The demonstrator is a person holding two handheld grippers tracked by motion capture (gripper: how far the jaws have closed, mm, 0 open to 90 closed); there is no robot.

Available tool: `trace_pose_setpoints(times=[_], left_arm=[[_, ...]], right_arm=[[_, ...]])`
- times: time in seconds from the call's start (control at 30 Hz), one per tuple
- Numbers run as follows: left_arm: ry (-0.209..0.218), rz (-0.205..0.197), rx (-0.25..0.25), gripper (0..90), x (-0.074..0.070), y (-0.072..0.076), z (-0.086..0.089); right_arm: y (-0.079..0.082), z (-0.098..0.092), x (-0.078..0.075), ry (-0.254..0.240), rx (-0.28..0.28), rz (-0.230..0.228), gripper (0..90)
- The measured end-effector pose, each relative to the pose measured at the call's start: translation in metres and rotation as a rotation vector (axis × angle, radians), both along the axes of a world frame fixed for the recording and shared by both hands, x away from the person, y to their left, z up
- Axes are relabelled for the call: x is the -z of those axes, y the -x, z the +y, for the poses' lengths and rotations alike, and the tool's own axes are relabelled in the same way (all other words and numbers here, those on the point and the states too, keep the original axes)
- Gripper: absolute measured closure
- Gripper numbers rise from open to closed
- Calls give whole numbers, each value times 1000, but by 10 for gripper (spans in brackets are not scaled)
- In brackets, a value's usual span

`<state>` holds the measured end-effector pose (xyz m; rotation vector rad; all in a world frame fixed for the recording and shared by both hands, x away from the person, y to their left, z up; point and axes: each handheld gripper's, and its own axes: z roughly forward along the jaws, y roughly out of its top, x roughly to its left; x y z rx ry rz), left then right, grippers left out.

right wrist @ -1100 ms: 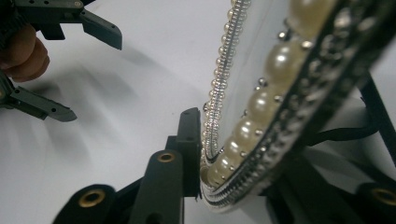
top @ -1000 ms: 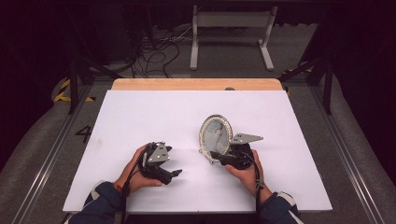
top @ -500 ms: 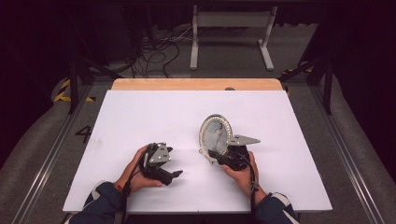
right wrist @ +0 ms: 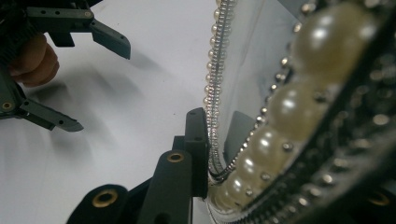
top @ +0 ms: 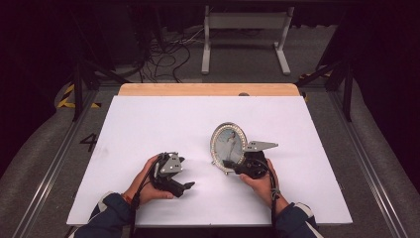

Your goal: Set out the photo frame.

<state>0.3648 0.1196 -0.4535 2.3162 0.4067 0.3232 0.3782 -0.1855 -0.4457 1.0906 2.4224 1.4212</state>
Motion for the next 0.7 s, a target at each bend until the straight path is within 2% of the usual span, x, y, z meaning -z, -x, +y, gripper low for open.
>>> trace_pose_setpoints(times=[0.17,0.2,0.23,0.3,0.37,0.4,0.43,0.5,0.57,0.7], left_arm=[[13,3,-1,124,-1,-3,-2],[10,2,-2,124,-1,-4,-3],[15,-15,-4,125,-1,-6,-4],[33,-21,-13,134,-2,-12,-5],[59,-13,-16,134,-3,-18,-7],[59,-13,-16,134,-3,-18,-7],[89,-5,-17,136,-4,-22,-8],[102,0,-14,140,-5,-24,-10],[113,2,-14,150,-6,-28,-13],[155,12,-15,166,-10,-33,-18]], right_arm=[[-1,-2,-1,13,-12,6,777],[0,-2,-1,26,-10,1,739],[0,-2,-2,44,1,-5,708],[1,-3,-3,60,9,-7,702],[4,-1,-4,96,18,-36,652],[6,0,-6,114,21,-46,630],[8,0,-7,128,26,-59,616],[9,0,-8,133,29,-64,601],[13,-3,-12,130,47,-76,534],[22,-11,-19,115,69,-126,503]])
